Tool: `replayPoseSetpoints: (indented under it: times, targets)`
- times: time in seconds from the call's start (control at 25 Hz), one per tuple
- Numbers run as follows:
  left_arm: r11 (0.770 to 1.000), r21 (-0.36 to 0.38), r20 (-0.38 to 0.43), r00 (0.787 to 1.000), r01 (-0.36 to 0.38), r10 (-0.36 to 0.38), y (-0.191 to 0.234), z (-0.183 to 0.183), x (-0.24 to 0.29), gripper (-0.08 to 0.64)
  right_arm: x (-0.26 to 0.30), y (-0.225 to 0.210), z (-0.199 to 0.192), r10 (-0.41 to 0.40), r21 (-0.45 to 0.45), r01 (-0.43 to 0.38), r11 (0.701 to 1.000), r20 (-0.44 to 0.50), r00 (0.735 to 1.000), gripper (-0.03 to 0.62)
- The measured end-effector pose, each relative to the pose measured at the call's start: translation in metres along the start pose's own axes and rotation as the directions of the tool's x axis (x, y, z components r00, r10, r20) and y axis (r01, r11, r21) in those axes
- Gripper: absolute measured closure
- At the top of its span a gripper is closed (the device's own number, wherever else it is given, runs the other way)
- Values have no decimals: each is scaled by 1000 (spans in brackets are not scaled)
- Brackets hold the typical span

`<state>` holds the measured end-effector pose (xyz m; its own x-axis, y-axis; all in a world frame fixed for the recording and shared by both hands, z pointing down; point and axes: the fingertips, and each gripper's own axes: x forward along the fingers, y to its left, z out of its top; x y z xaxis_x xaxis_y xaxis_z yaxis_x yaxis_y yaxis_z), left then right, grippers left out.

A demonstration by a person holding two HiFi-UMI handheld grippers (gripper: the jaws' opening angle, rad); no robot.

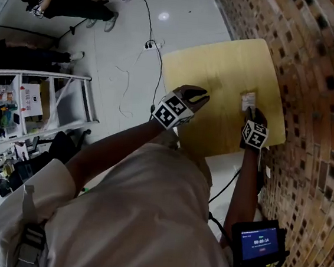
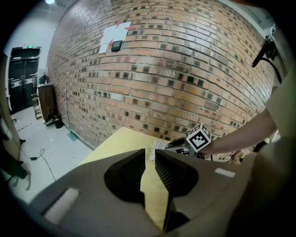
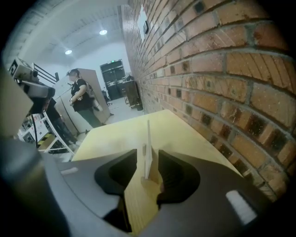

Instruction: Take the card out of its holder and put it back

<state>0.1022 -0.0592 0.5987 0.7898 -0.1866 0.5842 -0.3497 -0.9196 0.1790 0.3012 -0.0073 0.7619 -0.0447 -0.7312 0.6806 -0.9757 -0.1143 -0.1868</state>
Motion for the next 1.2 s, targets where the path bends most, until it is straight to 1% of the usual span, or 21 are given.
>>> replayPoseSetpoints:
  times: [0.08,0.28,0.48,0.72,0.96,1.12,1.2]
  targets:
    - [1000,7,8,1000,11,-11,-2,4,0,474,-14,-4,13,-20,13,19,1000,52,998,434]
    - [1000,10,26,999,26,-27,-5,13,-3,474,-62,-11,45,-63,40,57,998,162,985,434]
    - [1000,16,56,998,25,-25,-4,22,-7,476,-112,-7,77,-96,64,82,995,271,958,434]
    - [999,19,84,996,34,-36,-10,25,-16,476,-169,6,102,-123,60,108,992,375,919,439]
    - [999,5,99,995,35,-35,-11,23,-24,476,-212,12,109,-152,58,141,988,445,883,448]
    - [1000,1,111,994,22,-22,-7,26,-27,476,-233,7,101,-220,87,204,975,480,849,460]
    - [1000,-6,120,993,12,-12,-4,27,-29,476,-236,5,90,-251,105,229,968,478,842,460]
